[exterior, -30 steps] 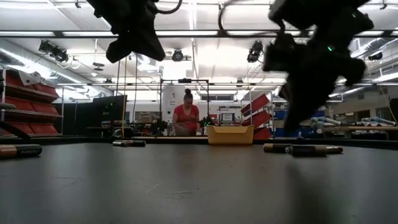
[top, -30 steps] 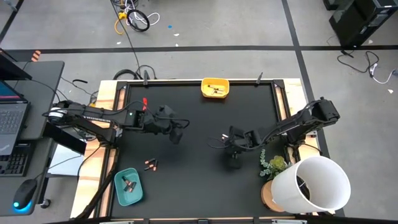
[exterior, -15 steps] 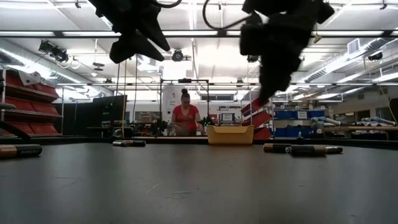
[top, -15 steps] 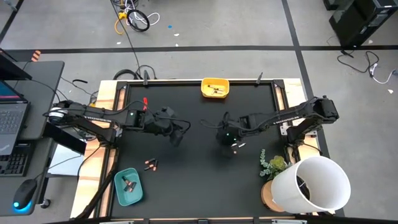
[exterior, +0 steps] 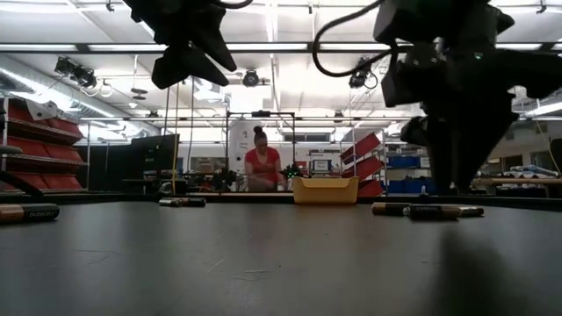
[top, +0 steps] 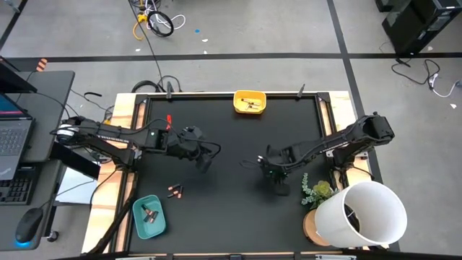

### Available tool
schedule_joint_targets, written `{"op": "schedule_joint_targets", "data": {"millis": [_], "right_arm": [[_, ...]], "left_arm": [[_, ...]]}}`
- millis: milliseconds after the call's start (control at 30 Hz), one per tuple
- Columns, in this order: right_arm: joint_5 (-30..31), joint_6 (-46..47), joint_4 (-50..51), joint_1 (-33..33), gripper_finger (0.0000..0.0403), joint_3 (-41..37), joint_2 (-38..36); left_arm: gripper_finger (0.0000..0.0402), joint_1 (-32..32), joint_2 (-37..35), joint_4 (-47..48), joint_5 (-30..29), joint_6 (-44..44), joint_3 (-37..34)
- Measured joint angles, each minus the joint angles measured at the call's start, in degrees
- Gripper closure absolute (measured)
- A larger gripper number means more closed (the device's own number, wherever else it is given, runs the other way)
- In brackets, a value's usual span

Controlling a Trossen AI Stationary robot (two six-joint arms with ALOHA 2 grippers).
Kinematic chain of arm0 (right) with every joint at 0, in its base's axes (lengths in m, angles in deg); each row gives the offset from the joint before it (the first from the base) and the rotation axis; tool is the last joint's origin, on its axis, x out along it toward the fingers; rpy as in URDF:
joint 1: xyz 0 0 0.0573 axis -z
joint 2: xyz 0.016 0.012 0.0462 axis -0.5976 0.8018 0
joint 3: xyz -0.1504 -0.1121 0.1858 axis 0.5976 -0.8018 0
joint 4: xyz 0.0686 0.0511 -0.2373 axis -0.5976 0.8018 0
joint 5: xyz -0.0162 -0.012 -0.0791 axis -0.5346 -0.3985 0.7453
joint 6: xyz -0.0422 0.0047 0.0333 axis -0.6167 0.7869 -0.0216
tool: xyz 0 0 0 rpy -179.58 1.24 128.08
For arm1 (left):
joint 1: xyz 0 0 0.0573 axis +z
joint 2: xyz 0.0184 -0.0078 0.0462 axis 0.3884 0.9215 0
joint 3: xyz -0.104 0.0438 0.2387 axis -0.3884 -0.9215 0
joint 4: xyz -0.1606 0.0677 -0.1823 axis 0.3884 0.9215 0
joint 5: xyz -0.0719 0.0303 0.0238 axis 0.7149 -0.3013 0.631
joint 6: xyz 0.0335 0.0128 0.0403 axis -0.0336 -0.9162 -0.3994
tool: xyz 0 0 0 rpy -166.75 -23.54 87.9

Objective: Sort batteries
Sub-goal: Put the black battery into the green bin

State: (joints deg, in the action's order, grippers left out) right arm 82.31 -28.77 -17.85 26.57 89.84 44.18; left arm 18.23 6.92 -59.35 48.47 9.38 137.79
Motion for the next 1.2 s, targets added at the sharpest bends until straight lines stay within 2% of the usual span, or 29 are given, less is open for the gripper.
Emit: {"op": "schedule_joint_targets", "data": {"millis": [300,567,767,967,1133,1200], "right_arm": [[4.28,0.27,-5.61,0.25,0.0243,-3.16,-0.02],[2.96,3.29,-11.39,1.49,0.0247,-7.89,-0.04],[2.96,4.40,-13.87,1.38,0.0263,-8.47,-0.11],[4.04,4.40,-15.39,1.54,0.0294,-8.44,0.57],[3.59,6.96,-15.31,2.12,0.0375,-7.76,5.07],[4.06,8.07,-16.04,1.69,0.0381,-7.54,6.04]], "left_arm": [[0.0254,0.00,0.00,-0.70,-0.51,0.47,0.00],[0.0254,0.00,0.00,-0.68,-0.74,0.47,0.00],[0.0254,0.00,-0.02,-0.66,-1.14,0.46,0.00],[0.0254,0.00,-0.02,-0.70,-1.69,0.48,0.00],[0.0254,0.00,-0.04,-1.19,-2.21,0.64,0.00],[0.0254,0.00,-0.04,-1.76,-2.39,1.15,-0.02]]}}
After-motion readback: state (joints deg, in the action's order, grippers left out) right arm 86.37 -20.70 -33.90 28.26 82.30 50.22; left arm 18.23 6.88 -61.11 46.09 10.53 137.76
